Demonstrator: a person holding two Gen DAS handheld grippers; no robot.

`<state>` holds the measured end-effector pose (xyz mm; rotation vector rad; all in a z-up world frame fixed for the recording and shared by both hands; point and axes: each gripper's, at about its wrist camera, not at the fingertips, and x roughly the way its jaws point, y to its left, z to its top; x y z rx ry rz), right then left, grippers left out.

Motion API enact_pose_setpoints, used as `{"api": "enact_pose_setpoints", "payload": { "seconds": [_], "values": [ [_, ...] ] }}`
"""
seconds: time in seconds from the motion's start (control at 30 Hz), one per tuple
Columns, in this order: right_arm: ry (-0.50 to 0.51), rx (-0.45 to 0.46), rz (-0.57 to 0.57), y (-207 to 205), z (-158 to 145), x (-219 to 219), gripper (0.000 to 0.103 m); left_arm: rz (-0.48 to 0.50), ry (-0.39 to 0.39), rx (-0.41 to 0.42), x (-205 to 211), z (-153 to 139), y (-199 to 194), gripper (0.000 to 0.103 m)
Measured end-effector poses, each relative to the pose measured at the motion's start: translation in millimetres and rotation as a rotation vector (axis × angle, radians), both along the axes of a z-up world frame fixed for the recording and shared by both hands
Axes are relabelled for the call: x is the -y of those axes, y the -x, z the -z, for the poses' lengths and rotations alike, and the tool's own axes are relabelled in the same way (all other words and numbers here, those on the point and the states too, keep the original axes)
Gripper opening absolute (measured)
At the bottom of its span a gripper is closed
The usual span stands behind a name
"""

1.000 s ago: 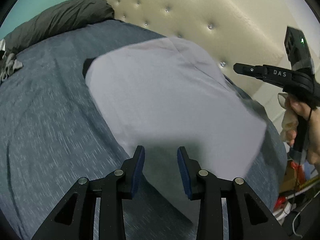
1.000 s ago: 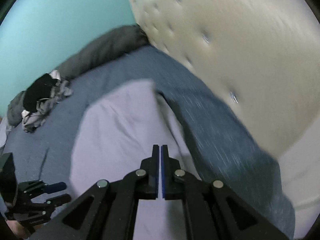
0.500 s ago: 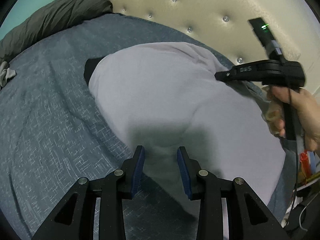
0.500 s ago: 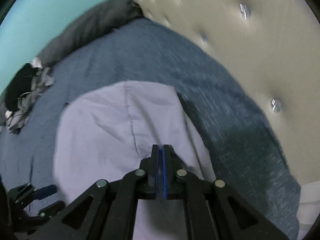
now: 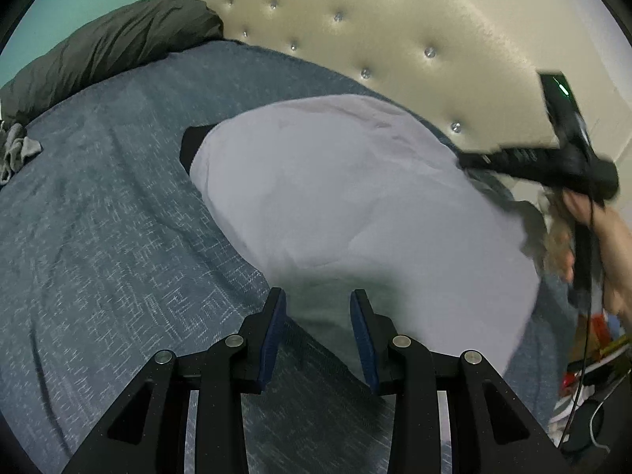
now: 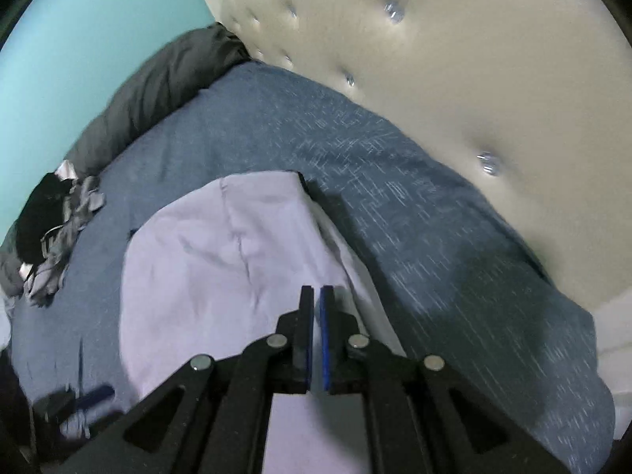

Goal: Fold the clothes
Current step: 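Lower the jacket bundle onto the bed with both grippers and flatten it, then open both grippers to release the folded jacket and pull back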

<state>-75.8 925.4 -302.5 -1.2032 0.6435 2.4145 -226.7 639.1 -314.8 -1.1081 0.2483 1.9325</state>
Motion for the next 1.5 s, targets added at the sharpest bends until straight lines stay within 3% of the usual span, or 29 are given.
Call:
{"api": "enact_pose_setpoints", "payload": {
  "seconds": [0.2,0.5,0.6,0.7,0.93,1.2,1.5],
  "values": [
    [-0.035,-0.068,-0.005,-65,-6,21,0.003,-0.002,-0.005,-0.004,16,-13,-17,0.039],
    [-0.084,-0.022,-0.023,-84,18,22,0.003,-0.012,-0.013,-0.014,43,-34,-37,0.039],
    [-0.044,-0.002,-0.012,-80,29,17,0.002,-0.019,-0.018,-0.019,53,-43,-41,0.039],
    [-0.080,-0.080,0.030,-87,5,24,0.003,-0.025,-0.022,-0.025,62,-52,-45,0.039],
    [-0.118,-0.165,-0.017,-99,-39,59,0.004,-0.040,-0.039,-0.042,82,-74,-57,0.044],
    [-0.124,-0.194,-0.026,-118,-68,98,0.006,-0.046,-0.074,-0.070,102,-103,-80,0.045],
    [-0.140,-0.225,0.003,-144,-99,134,0.018,-0.058,-0.116,-0.102,128,-134,-100,0.051]
  ]
}}
